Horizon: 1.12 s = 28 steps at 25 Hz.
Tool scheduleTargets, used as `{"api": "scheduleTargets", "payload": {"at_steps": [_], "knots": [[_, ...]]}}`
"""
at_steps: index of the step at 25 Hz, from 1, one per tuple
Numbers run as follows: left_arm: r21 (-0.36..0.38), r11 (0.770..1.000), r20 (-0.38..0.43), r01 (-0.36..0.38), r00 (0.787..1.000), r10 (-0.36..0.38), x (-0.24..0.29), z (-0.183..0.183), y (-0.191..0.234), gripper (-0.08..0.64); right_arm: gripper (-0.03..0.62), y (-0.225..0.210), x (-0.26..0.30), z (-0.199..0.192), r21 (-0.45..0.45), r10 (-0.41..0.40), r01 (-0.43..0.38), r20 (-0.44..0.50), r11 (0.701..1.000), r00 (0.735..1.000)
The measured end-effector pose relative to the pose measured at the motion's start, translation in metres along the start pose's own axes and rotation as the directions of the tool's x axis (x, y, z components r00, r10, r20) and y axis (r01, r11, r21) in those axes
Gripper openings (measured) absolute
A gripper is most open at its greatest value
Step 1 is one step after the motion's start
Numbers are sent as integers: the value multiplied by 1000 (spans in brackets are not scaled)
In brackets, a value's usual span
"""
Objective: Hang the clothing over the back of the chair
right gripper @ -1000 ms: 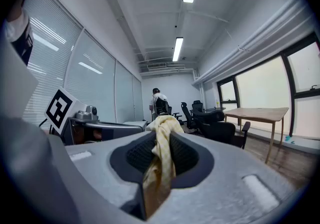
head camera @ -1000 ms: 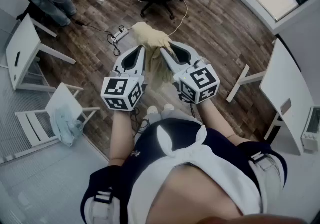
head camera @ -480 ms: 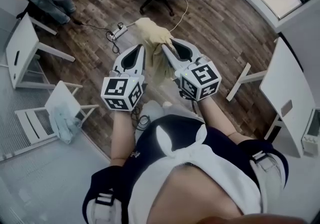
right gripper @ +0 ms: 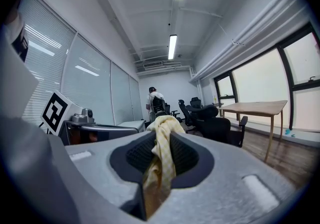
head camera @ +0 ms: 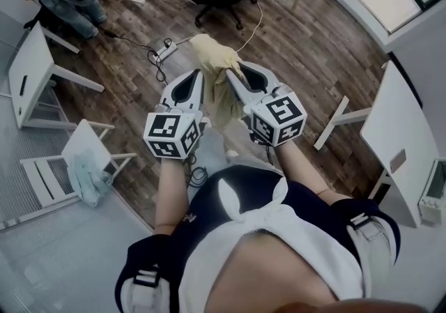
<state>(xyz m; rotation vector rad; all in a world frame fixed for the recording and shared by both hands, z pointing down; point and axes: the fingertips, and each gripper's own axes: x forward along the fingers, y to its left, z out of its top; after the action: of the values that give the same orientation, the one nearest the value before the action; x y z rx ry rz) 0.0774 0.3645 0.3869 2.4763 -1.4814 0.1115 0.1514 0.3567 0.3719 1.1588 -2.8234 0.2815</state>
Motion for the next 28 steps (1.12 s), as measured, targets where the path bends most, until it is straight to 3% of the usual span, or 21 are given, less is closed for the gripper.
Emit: {"api": "scheduleTargets", "payload": {"at_steps": [19,28], "knots": [[15,1000,-12,7,1000,-7,99,42,141,6,80,-55,158,38,-11,-38,38,19,999,999],[-19,1000,-9,20,1000,-20,129,55,209,6,80,-64,232,47,-11,-41,41,6,999,999]]}}
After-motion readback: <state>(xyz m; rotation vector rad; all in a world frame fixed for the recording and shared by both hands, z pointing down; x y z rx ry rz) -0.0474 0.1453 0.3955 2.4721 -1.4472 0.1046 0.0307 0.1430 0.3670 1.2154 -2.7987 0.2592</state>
